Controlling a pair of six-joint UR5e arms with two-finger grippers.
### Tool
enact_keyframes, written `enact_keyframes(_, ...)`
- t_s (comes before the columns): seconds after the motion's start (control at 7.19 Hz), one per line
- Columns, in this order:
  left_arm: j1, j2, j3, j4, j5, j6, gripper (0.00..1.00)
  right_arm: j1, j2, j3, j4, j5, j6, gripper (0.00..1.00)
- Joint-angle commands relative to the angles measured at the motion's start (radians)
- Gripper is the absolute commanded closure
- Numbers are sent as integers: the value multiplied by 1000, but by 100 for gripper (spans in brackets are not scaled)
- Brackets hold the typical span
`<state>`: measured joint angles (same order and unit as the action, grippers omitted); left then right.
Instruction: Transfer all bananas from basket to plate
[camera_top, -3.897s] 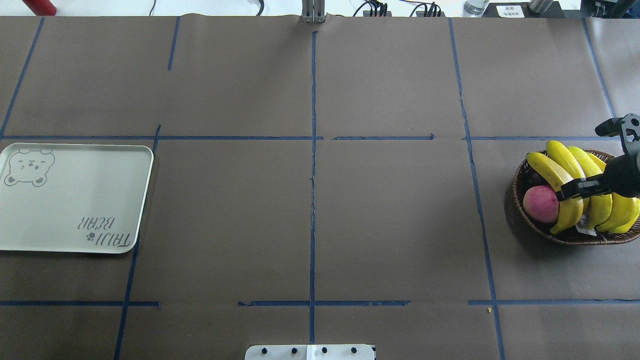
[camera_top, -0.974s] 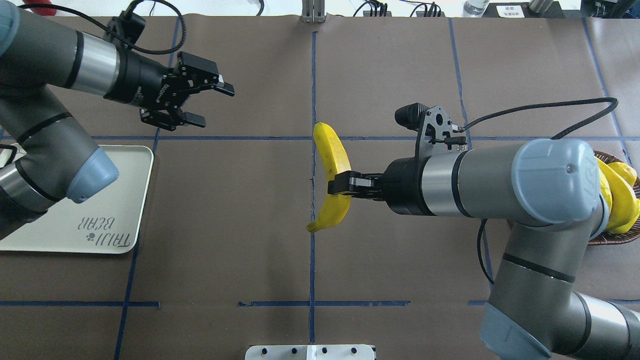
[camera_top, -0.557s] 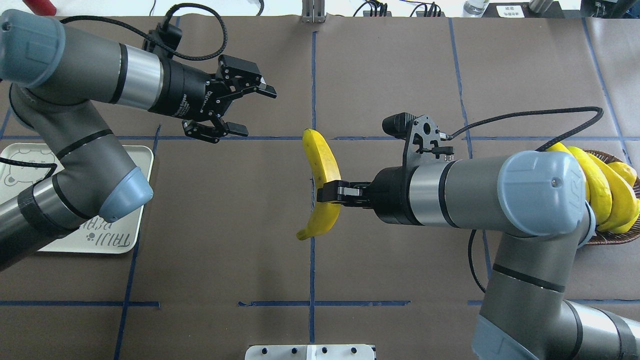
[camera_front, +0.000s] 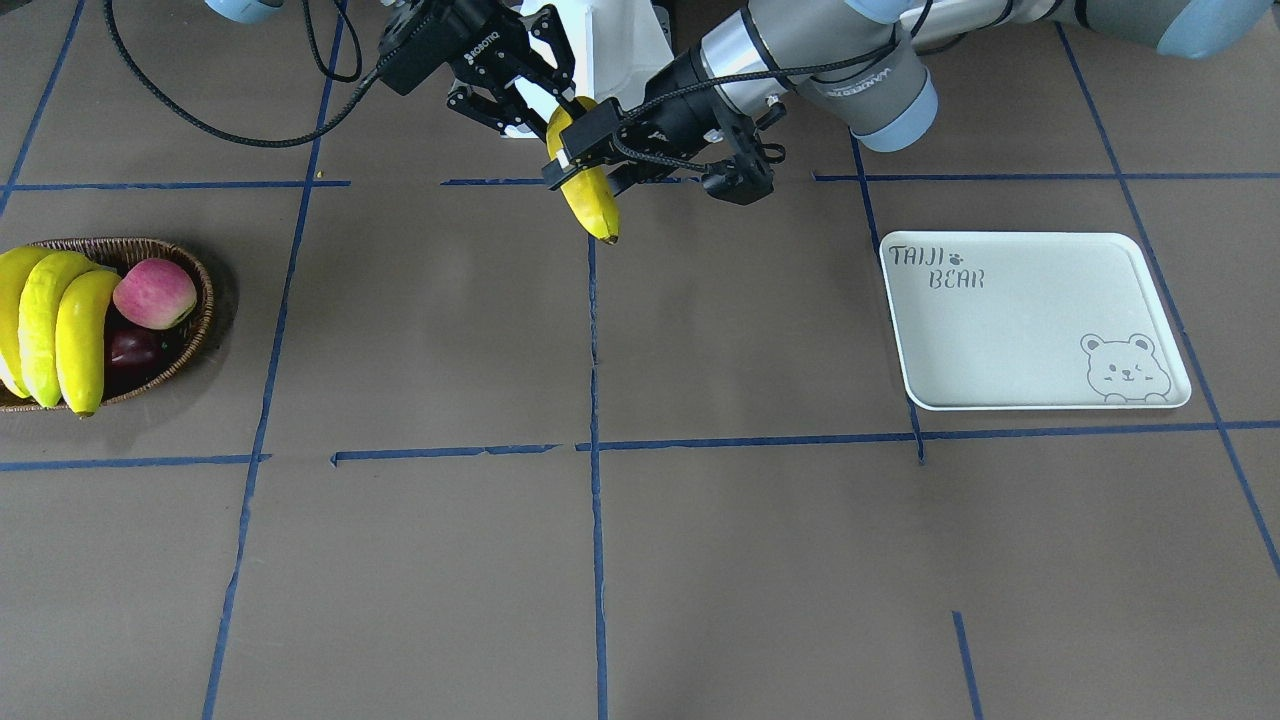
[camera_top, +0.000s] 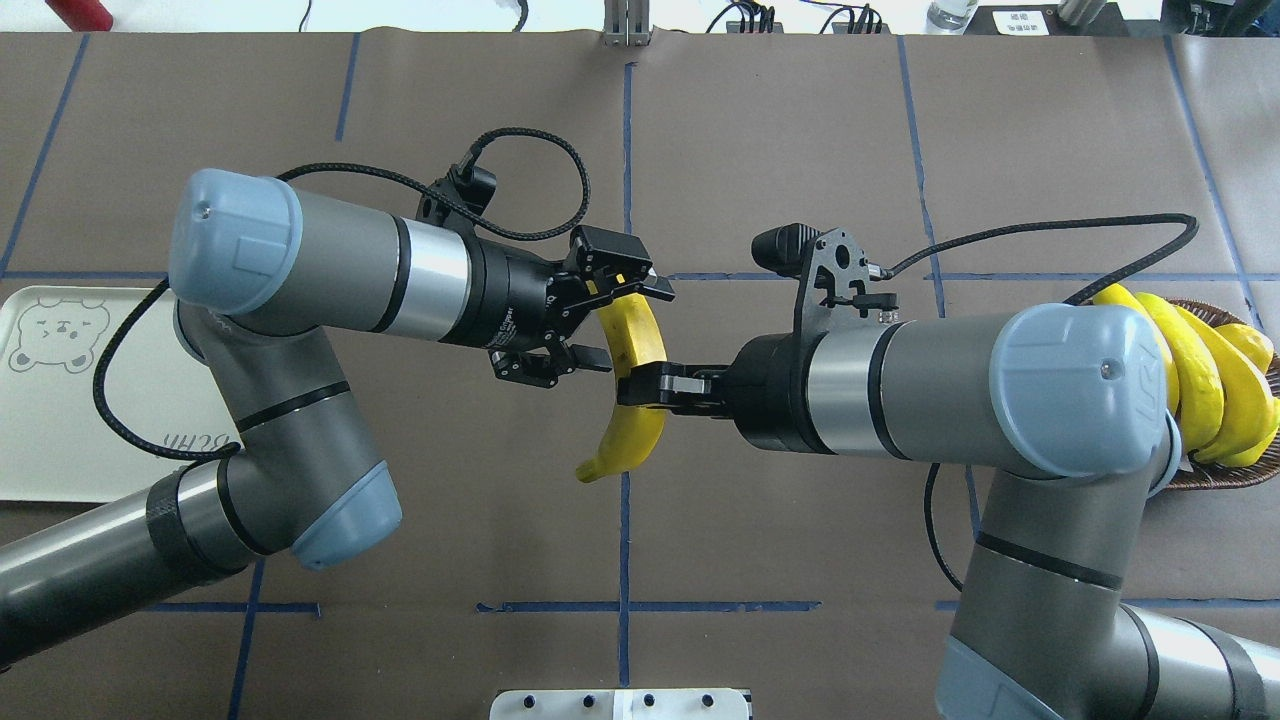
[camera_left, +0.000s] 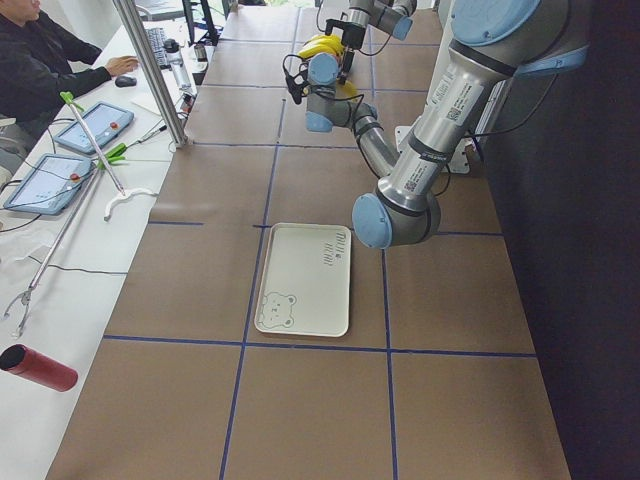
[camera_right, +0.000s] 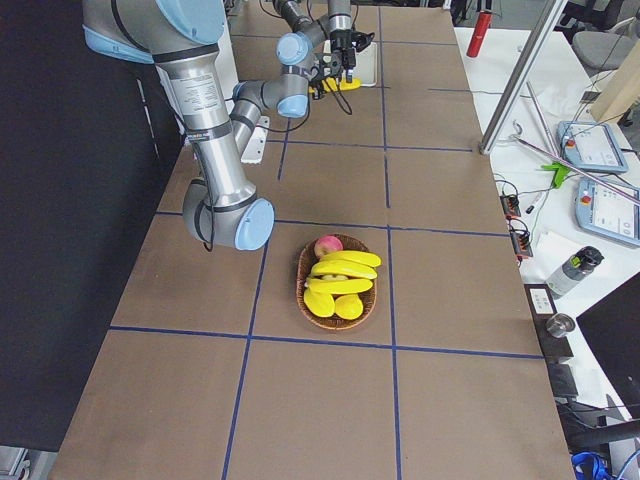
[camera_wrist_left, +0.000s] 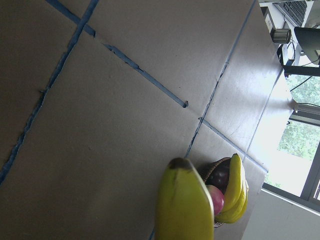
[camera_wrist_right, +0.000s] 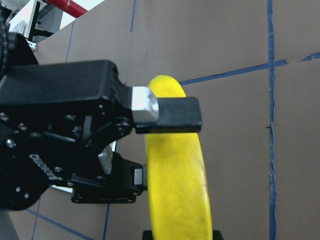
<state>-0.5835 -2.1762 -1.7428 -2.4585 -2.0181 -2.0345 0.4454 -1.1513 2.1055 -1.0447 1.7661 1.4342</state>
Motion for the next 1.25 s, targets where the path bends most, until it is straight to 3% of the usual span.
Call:
enact_keyframes(0.0, 10, 2, -9, -4, 7, 11, 83, 1, -1, 1, 2, 1, 0, 98)
enact_keyframes(0.14, 8, 6, -12, -10, 7, 13, 100, 3, -1, 1, 0, 3, -1, 90)
enact_keyframes(0.28, 8, 7, -15, -10, 6, 13, 100, 3, -1, 1, 2, 3, -1, 28)
enact_keyframes(0.42, 5, 9, -17, -7, 6, 13, 100, 4, -2, 2, 2, 3, 0, 0)
enact_keyframes(0.7, -2, 10, -26, -1, 1, 13, 100, 6, -7, 4, 2, 3, -1, 0)
enact_keyframes(1.11, -74, 42, -3, 4, 2, 17, 100, 12, -71, 92, 0, 7, -3, 0)
